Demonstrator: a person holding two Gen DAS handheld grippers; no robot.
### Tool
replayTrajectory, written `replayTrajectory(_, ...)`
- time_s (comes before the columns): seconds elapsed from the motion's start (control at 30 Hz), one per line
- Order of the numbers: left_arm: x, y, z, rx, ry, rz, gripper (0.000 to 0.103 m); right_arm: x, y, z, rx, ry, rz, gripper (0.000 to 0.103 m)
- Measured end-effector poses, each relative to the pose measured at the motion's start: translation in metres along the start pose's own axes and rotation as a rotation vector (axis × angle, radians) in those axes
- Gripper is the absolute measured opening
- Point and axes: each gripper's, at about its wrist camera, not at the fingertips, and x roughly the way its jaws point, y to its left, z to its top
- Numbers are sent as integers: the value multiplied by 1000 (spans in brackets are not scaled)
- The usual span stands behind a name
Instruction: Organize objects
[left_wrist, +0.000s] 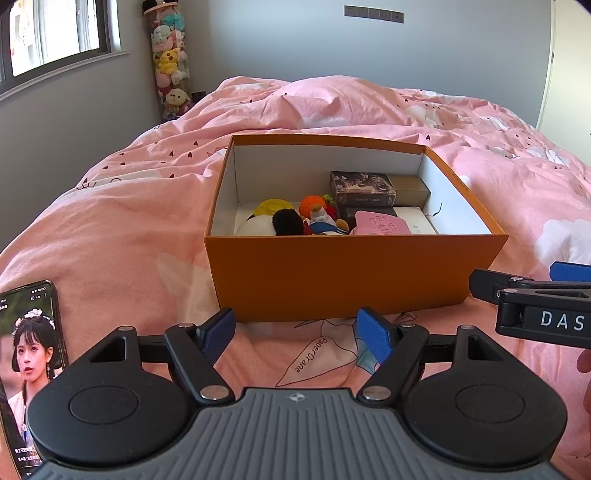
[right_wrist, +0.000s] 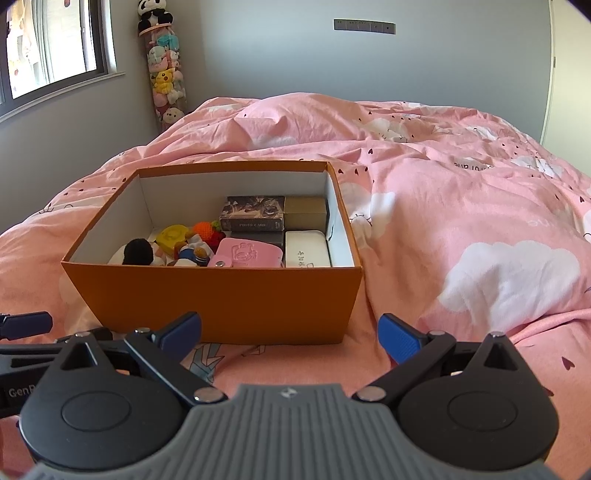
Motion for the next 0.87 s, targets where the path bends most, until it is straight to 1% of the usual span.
replayTrajectory(0.87, -1, -5, -1, 20, 3, -12, 88, 4, -1, -2, 8, 35, 6, 101)
